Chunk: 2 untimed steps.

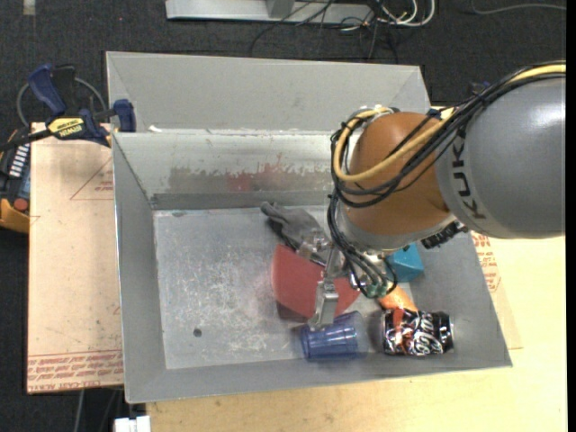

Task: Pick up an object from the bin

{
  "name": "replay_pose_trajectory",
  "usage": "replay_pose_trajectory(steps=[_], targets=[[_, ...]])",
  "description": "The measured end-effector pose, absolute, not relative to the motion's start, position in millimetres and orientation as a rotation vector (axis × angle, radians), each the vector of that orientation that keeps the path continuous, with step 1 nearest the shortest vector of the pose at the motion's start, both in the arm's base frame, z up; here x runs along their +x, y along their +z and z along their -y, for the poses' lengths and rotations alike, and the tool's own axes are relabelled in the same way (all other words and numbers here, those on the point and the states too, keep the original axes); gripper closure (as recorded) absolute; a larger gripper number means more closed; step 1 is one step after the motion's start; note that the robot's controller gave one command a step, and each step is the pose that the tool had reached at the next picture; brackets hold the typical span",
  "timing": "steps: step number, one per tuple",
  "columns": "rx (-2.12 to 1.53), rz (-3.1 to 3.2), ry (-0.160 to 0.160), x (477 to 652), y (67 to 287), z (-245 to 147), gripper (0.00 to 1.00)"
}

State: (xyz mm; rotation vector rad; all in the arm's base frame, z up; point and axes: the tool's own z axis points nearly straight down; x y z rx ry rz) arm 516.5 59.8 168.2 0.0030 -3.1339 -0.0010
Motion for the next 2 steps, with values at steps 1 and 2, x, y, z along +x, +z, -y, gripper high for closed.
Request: replay_pose_trajectory(steps=[1, 2], targets=[[-0.002, 3.142, -0.002, 518.4, 172.6, -59.3, 0.00], [-0.684, 3.056, -0.001, 503.7, 75.3, -64.4, 0.00]])
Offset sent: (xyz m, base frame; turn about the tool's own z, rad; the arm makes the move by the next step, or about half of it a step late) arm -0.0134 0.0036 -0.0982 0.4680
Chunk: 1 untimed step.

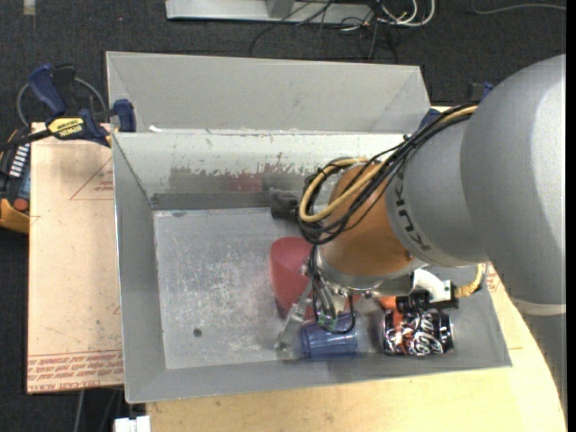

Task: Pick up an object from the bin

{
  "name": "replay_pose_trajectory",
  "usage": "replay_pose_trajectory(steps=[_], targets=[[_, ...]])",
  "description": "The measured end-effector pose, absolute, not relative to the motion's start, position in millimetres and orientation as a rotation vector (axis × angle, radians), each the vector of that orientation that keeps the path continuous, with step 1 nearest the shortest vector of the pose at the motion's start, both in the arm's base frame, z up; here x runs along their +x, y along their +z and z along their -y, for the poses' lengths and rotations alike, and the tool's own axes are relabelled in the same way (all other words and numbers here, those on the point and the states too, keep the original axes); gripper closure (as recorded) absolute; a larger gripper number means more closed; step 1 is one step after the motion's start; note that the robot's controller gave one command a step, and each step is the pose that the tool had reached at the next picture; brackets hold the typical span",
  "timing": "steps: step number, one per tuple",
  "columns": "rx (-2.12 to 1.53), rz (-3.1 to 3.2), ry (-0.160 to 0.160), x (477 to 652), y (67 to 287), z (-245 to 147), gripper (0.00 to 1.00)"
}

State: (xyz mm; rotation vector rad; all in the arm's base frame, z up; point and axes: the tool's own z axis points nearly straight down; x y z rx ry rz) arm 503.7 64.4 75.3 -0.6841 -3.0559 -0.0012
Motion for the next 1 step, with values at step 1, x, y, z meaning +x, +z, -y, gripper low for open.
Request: replay_pose_trajectory(steps=[1], targets=[[-0.425, 3.116, -0.003, 507.6, 114.1, -43.7, 0.00]])
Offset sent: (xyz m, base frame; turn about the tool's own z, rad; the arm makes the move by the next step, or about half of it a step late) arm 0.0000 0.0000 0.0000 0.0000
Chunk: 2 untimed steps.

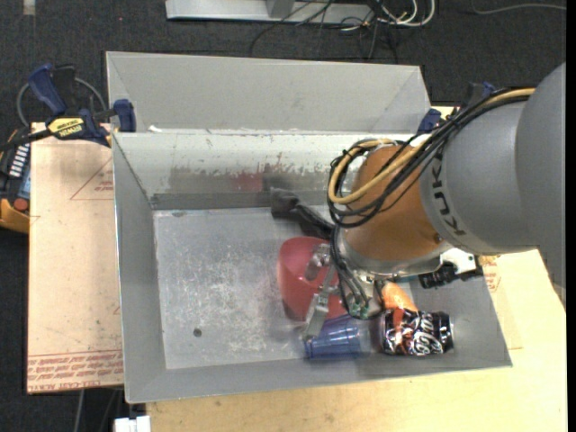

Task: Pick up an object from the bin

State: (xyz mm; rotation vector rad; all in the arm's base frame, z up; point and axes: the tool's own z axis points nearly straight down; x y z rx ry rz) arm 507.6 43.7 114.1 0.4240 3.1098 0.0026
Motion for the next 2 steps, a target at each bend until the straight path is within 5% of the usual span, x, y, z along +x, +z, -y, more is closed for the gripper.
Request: replay_pose_trajectory(steps=[1, 2], targets=[[0.680, -3.071, 0.010, 506.2, 78.4, -66.9, 0.00], [0.858, -3.001, 0.015, 494.8, 74.6, -90.1, 0.00]])
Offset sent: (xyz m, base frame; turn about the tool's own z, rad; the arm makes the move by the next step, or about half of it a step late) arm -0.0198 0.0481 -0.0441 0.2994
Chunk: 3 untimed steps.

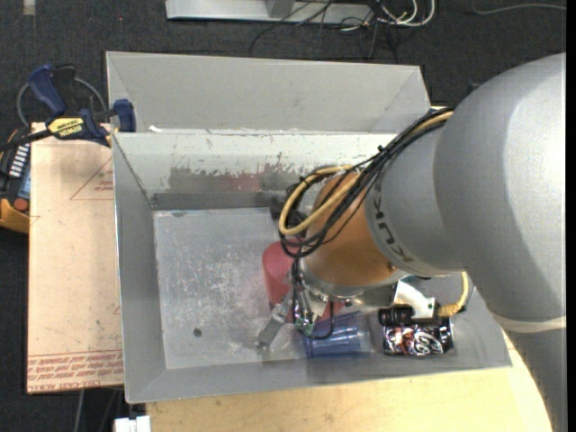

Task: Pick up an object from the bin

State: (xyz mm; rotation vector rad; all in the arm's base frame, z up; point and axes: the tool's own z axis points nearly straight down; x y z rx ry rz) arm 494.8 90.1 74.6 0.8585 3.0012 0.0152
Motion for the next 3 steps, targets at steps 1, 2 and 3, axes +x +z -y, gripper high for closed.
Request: replay_pose_trajectory(steps=[1, 2, 3], targets=[[0.677, -3.059, 0.018, 510.0, 82.2, -68.1, 1.00], [0.677, -3.059, 0.018, 510.0, 82.2, -68.1, 1.00], [0.677, -3.061, 0.018, 509.7, 84.5, -68.1, 1.00]])
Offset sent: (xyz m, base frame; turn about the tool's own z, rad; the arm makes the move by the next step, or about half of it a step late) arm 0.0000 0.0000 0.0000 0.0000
